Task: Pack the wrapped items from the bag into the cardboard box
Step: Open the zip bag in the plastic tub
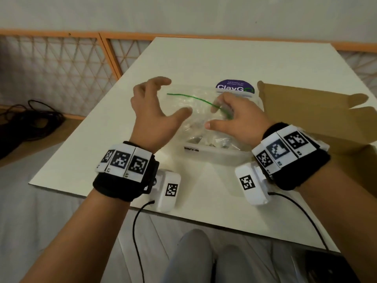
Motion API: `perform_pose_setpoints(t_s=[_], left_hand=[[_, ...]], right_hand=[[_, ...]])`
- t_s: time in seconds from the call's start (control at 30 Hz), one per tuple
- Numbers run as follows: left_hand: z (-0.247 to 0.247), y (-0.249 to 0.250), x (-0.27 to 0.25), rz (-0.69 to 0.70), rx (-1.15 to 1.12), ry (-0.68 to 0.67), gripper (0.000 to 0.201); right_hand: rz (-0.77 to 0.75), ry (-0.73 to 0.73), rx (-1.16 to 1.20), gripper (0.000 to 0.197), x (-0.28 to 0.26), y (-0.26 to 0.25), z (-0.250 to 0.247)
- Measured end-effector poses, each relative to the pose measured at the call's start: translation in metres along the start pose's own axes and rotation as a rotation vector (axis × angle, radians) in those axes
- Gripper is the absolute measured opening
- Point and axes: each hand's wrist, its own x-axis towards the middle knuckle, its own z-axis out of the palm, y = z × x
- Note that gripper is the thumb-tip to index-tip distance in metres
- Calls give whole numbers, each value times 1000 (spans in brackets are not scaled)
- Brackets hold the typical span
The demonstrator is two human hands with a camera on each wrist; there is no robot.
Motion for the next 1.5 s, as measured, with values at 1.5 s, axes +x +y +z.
perform_pose_setpoints(t_s=[1.5], left_hand=[[12, 38, -10, -327, -448, -253, 14]], right_hand=[[-14, 109, 390, 7, -20, -17, 5]])
